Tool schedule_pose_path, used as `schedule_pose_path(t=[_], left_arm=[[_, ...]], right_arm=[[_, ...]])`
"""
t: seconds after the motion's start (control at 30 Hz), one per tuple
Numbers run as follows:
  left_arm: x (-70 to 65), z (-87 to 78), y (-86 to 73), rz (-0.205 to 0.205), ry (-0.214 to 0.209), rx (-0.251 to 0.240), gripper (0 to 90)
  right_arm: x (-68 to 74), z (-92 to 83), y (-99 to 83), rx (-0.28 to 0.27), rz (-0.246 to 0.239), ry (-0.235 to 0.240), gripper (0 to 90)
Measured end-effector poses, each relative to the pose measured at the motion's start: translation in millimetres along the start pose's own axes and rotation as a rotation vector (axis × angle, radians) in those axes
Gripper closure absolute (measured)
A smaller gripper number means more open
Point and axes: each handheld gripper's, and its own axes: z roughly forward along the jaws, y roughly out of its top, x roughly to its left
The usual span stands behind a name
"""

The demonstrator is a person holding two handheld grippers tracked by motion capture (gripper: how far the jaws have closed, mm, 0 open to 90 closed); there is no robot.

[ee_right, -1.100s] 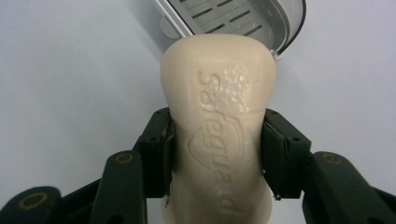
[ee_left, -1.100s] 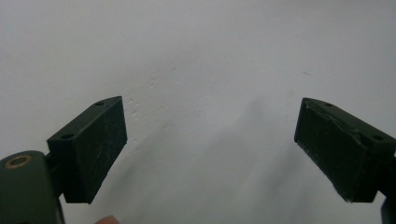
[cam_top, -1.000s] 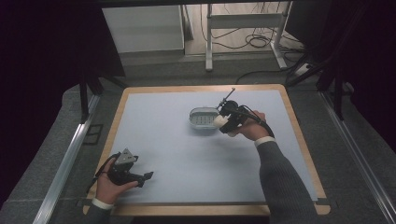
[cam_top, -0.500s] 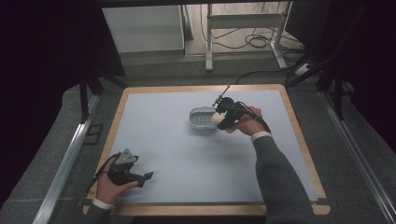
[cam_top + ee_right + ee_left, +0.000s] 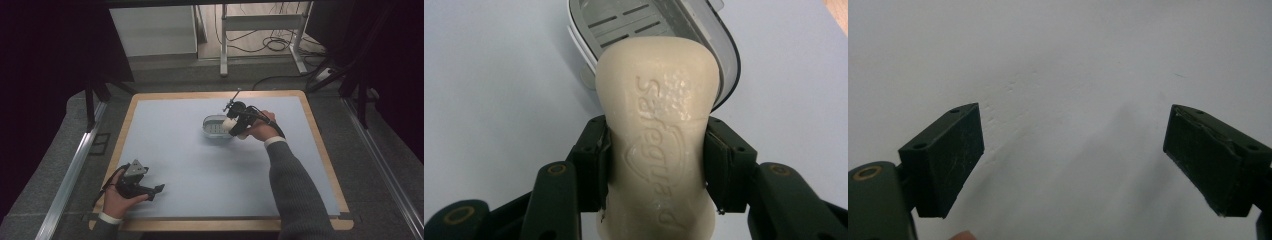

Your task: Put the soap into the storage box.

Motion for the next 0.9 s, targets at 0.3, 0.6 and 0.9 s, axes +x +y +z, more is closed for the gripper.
schedule_pose_path(t=[0.3,0.6,0.9], left_arm=[[1.5,-1.8,0.0,-0.003,0.004,-0.006,9.7],[2.4,-3.7,0.2,-0.011,0.001,-0.017,9.8],[3.1,-5.1,0.2,-0.014,-0.001,-0.024,9.8]], right_arm=[[-6.2,7.5,17.7,-0.013,-0.031,0.000,49.8],[-10.5,16.6,33.8,-0.025,-0.065,-0.005,49.8],[-9.6,28.6,49.0,-0.011,-0.114,-0.006,49.8]])
